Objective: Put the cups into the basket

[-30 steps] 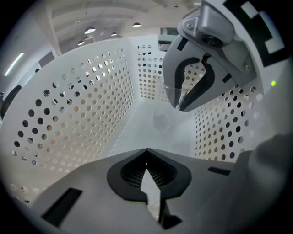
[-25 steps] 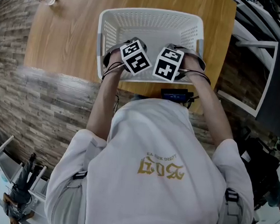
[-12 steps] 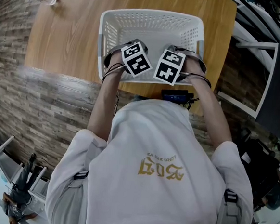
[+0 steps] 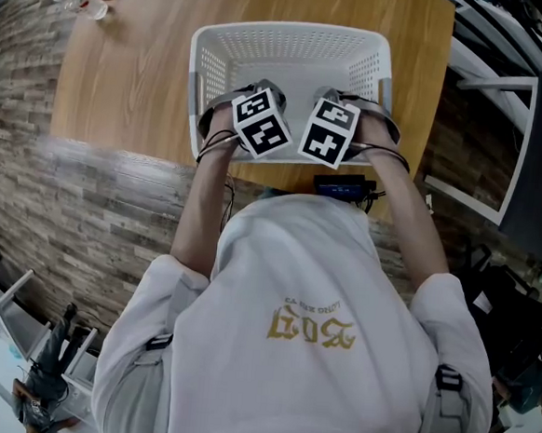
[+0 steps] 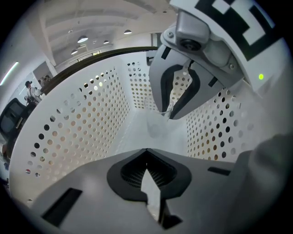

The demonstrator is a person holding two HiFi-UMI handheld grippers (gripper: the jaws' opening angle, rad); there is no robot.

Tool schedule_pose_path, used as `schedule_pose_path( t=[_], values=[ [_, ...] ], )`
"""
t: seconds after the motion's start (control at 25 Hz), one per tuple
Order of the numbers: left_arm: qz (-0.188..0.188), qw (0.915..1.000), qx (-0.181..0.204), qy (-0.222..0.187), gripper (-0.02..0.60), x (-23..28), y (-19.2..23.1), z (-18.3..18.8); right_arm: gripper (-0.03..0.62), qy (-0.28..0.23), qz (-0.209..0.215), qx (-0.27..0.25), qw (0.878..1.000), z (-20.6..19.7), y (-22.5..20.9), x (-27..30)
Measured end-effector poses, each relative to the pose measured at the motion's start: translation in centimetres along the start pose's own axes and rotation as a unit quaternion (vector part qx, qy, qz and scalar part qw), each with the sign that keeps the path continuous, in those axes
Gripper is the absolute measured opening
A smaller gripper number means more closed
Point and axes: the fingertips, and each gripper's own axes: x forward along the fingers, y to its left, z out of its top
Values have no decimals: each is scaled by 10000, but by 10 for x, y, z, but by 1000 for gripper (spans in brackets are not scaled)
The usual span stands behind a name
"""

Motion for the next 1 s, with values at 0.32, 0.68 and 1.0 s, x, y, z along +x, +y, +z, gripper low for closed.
schedule_pose_path(
  t=[0.32,0.68,1.0],
  values=[
    [31,10000,7,-78,8,-11,3,7,37,-41,-83,26,10000,-1,0,-5],
    [71,9999,21,-117,8,-19,6,9,37,-119,-137,229,9996,-1,-1,-13],
    [92,9998,-12,-195,8,-29,7,12,37,-225,-107,341,9991,-1,-2,-24]
  ],
)
